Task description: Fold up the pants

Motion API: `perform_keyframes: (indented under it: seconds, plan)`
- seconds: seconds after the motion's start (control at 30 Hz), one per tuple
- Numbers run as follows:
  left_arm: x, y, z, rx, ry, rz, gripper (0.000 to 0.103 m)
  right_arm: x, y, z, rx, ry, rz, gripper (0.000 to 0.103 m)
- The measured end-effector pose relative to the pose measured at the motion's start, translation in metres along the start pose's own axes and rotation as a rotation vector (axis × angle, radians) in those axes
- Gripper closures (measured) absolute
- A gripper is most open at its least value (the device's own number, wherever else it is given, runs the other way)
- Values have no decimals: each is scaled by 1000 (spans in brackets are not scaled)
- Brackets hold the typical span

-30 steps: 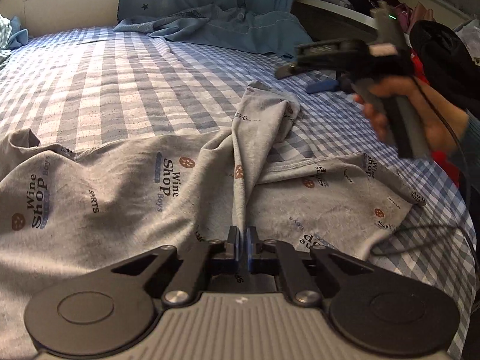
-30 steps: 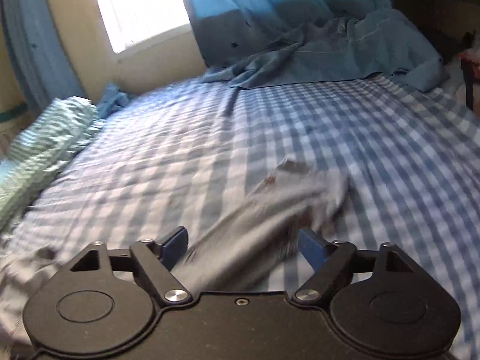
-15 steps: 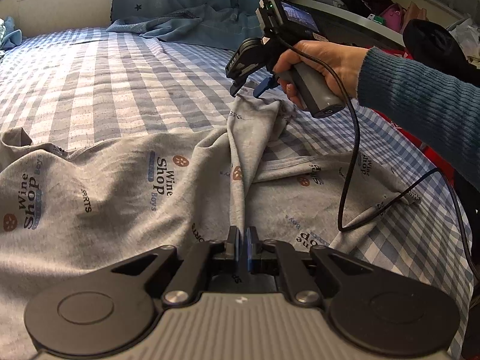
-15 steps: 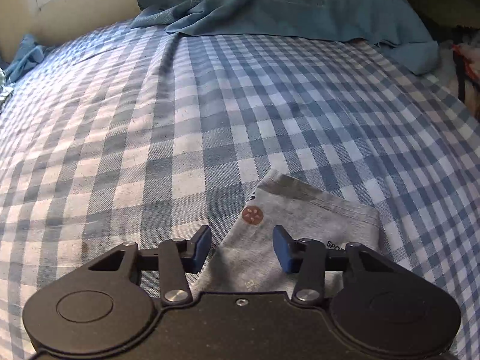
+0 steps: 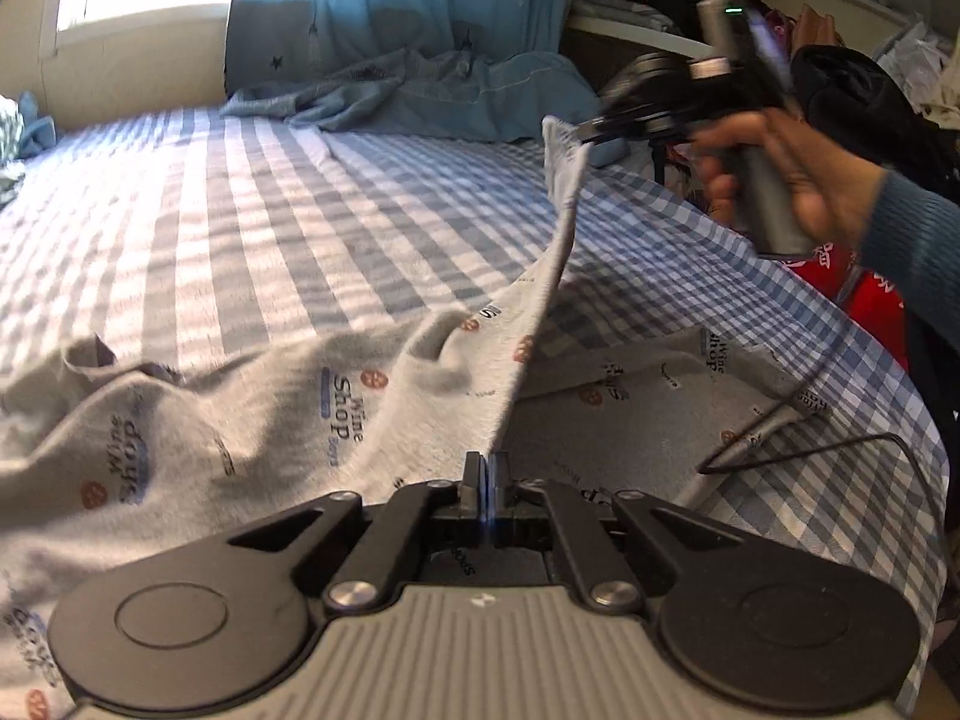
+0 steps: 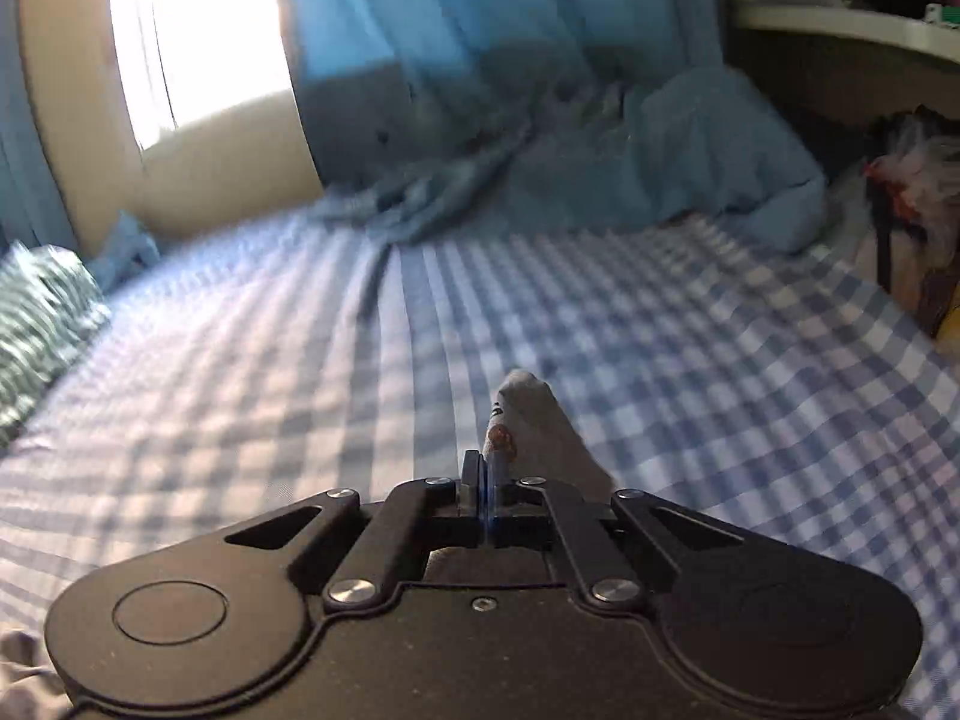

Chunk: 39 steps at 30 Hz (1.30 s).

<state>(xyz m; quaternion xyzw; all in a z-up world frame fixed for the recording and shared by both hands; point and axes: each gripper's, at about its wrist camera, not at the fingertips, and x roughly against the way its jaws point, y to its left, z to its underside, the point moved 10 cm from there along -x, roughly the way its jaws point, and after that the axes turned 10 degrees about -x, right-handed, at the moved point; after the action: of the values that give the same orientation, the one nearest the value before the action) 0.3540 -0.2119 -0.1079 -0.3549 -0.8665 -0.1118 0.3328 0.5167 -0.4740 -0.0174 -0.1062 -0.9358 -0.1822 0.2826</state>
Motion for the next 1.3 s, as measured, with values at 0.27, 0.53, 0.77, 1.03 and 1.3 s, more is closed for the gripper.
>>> perform_keyframes:
  seconds: [0.27,0.53,0.77,1.03,1.3]
  plan:
    - [13,-26,20,-112,51,-59,103,129,-89,49,-107,-72,-43,103]
    - [-4,-44,49,-193,157,-89,103,146,-160,161,-307,-26,-15,103]
    - [-12,-58,51,-176,235,25,87,164,-169,193,-321,-50,-59,87]
    - [-62,-95,-21,-191,186,85,54,200,-205,210,-361,-66,-96,38]
    - [-172,-168,-113,-184,139,233,45,193,-239,218,-69,11,102,43]
